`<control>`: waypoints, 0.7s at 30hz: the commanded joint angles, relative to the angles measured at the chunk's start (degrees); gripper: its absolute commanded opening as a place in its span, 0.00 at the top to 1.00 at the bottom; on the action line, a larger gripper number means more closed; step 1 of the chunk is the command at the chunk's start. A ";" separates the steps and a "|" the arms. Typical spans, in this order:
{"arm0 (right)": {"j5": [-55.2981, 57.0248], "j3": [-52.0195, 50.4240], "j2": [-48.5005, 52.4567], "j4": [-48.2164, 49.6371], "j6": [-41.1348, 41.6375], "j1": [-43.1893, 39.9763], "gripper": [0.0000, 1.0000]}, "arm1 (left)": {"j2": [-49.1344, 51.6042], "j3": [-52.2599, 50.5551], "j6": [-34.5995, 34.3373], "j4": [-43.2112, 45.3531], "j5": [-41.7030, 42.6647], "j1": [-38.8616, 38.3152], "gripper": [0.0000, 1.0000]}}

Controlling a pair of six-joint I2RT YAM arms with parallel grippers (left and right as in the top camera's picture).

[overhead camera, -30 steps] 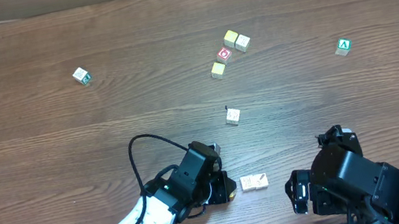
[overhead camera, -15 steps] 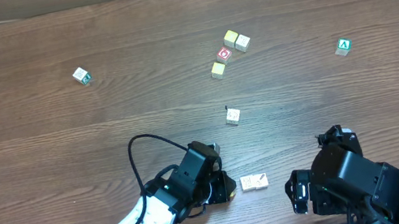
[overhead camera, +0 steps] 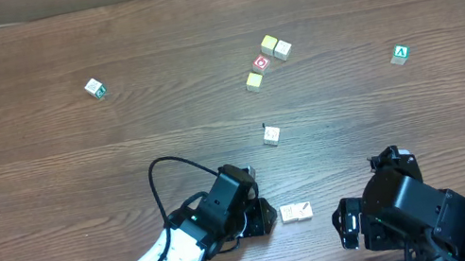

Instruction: Flip 4 blocks

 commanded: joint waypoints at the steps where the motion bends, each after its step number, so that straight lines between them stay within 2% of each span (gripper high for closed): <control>1: -0.04 0.76 -0.33 0.26 -0.15 0.22 0.00 | 0.66 -0.20 0.02 0.87 -1.60 -0.04 0.59; 21: -0.04 0.76 -0.33 0.31 -0.13 0.22 0.00 | 0.66 -0.20 -1.44 3.76 -3.30 -0.04 0.61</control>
